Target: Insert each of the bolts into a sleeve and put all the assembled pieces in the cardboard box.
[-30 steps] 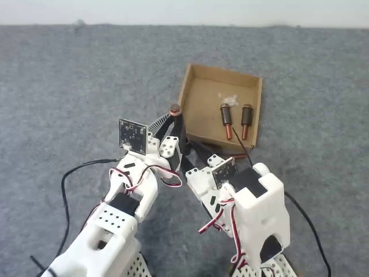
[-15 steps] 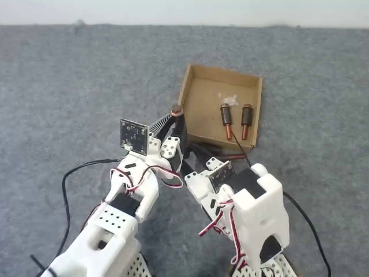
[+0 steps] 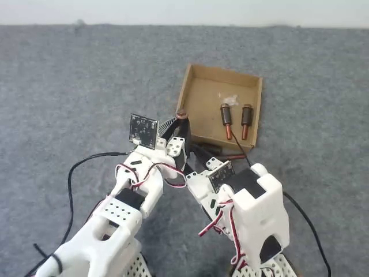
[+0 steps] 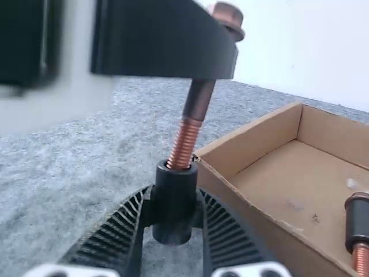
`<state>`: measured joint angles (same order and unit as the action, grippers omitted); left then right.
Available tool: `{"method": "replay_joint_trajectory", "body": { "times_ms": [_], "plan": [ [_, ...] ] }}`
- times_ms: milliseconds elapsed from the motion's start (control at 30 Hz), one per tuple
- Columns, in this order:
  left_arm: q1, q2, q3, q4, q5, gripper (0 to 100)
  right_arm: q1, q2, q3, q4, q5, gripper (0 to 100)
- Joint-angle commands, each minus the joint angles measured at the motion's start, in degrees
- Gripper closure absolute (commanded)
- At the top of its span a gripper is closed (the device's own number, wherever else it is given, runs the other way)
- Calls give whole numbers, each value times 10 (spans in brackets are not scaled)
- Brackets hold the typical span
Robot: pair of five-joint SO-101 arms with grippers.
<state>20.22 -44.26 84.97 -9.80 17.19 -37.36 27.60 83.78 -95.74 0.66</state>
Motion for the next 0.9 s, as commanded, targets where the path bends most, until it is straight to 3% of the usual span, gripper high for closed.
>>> {"method": "replay_joint_trajectory", "body": {
  "times_ms": [0, 867],
  "plan": [
    [3, -11, -24, -6, -5, 990, -3, -7, 2, -15, 14, 992],
    [18, -18, 32, -4, -46, 990, 32, -31, 1, -12, 11, 992]
  ]
}}
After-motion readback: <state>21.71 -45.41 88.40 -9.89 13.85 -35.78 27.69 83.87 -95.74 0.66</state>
